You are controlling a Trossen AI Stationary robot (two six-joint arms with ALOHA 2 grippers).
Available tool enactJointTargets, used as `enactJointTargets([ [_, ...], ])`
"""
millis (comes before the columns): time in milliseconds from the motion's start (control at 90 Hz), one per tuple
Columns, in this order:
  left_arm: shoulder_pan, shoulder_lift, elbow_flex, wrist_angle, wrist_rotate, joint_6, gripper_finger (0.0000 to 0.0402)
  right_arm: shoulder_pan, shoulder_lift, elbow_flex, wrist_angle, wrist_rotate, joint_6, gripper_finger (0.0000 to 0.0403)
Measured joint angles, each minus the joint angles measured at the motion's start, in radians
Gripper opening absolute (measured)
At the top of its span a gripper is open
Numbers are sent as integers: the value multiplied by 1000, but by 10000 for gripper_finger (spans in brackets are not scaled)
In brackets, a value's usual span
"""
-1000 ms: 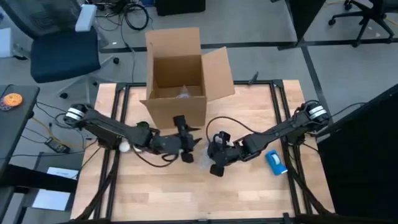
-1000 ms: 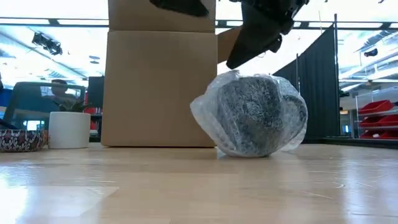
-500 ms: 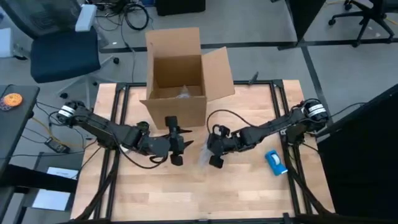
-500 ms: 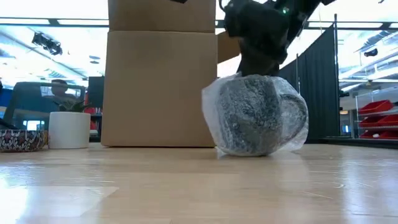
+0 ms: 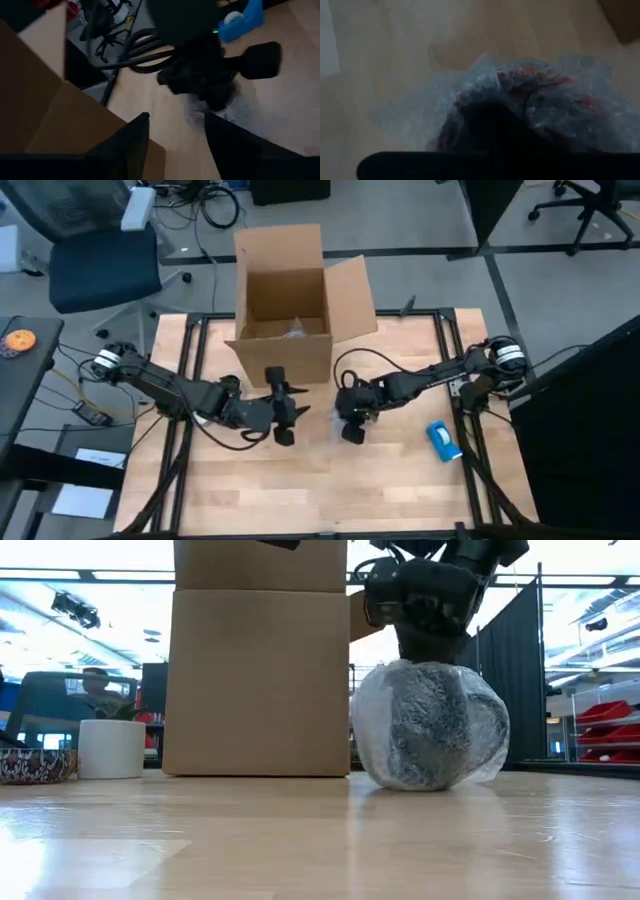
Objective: Wrap mug
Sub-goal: Wrap the black mug with bubble wrap
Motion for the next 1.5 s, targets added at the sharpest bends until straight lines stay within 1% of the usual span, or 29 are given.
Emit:
enactJointTargets([
  [100, 10, 20, 0, 1, 33, -12, 173, -11, 7, 20, -38, -39, -29, 0],
  [222, 24, 55, 0, 8, 78, -30, 173, -9, 8, 56, -128, -86, -73, 0],
  [311, 36, 87, 0, 3, 100, -30, 172, 4, 10, 90, -205, -110, -117, 0],
  [400, 46, 103, 0, 3, 101, -30, 173, 20, 13, 128, -261, -135, -157, 0],
  [500, 52, 111, 0, 1, 101, -30, 172, 39, 8, 193, -325, -124, -172, 0],
  [644, 54, 111, 0, 0, 101, -30, 173, 60, -7, 288, -368, -105, -172, 0],
  [733, 54, 111, 0, -1, 101, -29, 172, 69, -7, 311, -383, -105, -172, 0],
  [811, 54, 111, 0, -1, 100, -28, 173, 71, -7, 304, -382, -103, -171, 0],
  [889, 54, 111, 0, -2, 100, -29, 173, 70, -7, 277, -382, -78, -152, 0],
  [1044, 54, 111, 0, -9, 100, -33, 172, 63, -6, 182, -322, -73, -134, 0],
  [1122, 54, 111, 0, -10, 100, -33, 173, 52, -7, 131, -292, -52, -133, 0],
  [1256, 54, 111, 0, -9, 100, -33, 173, 24, -11, 50, -202, -37, -139, 0],
  [1367, 54, 111, 0, -9, 99, -33, 172, 14, -13, 8, -118, -68, -210, 0],
  [1500, 57, 111, 0, -10, 112, -54, 173, 13, -10, 2, -85, -157, -309, 0],
])
